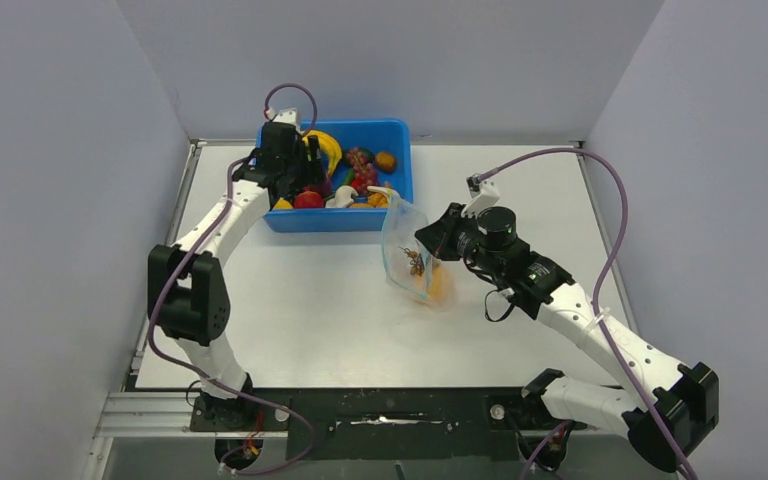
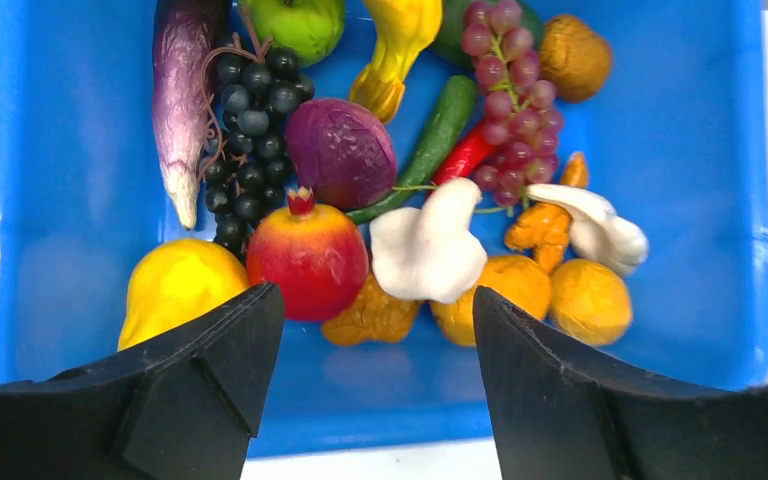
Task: Place the food in the zip-top bag and seal the zipper
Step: Pick up the fake vegetable from the bin.
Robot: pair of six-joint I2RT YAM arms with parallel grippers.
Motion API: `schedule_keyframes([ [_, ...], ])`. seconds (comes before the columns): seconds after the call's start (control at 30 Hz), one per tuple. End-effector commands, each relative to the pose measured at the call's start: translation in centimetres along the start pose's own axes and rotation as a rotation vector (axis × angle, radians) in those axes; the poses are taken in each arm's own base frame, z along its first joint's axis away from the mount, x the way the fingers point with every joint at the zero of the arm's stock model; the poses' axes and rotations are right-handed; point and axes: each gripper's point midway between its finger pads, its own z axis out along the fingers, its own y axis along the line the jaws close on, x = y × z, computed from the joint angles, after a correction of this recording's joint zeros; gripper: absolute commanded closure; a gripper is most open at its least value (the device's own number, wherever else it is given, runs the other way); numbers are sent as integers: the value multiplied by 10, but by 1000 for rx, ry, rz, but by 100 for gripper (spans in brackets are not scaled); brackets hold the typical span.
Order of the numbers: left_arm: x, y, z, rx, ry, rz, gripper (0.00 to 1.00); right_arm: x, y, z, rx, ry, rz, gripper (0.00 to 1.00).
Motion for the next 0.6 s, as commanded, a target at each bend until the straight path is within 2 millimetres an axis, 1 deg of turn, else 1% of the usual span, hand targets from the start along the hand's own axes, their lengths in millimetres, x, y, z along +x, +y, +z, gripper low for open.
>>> schedule_keyframes([
  [0.0,-34,-6,17,-7,-67,45,30,-31,20,-5,-73,-89,-20,100],
  [0.03,-34,-5,25,-13,-65,53,30,-31,20,-4,-74,-88,-20,100],
  [0.17,-23,3,58,-61,-16,85,30,-31,20,-3,-75,-83,-15,100],
  [0.23,-16,4,73,-53,15,102,30,-30,19,-2,-72,-82,-12,100],
  [0.3,-11,4,85,-46,29,117,30,-30,18,-2,-69,-81,-11,100],
  [0.33,-12,5,89,-50,28,119,30,-29,17,-2,-68,-79,-10,100],
  [0.5,-5,15,110,-85,42,129,29,-28,14,-1,-55,-71,-8,100],
  [0.57,1,20,119,-96,59,133,29,-27,13,0,-50,-72,-5,100],
])
